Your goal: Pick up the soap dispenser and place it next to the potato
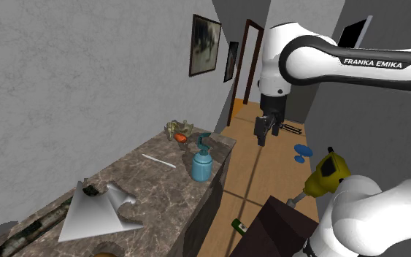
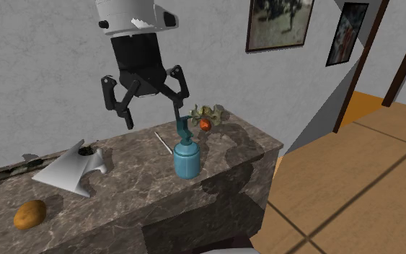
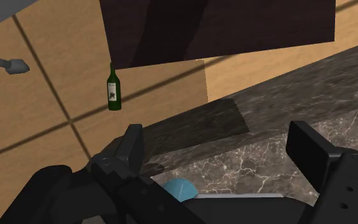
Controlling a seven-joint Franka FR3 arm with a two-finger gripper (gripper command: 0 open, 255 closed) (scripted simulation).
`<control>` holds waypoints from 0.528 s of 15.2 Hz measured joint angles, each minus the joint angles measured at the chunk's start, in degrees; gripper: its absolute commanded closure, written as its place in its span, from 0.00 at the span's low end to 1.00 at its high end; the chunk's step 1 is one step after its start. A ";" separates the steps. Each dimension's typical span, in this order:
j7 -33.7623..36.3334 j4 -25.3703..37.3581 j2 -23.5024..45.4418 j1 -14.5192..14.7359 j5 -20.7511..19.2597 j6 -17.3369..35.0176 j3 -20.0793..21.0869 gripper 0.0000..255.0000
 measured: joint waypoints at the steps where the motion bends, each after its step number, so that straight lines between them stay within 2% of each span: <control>1: 0.00 0.00 0.00 0.00 0.00 0.00 0.00 0.00; 3: -1.62 -1.92 0.04 -0.10 -0.73 2.91 -1.23 0.00; 8: -7.41 -5.43 4.55 -0.31 -2.71 14.97 -5.55 0.00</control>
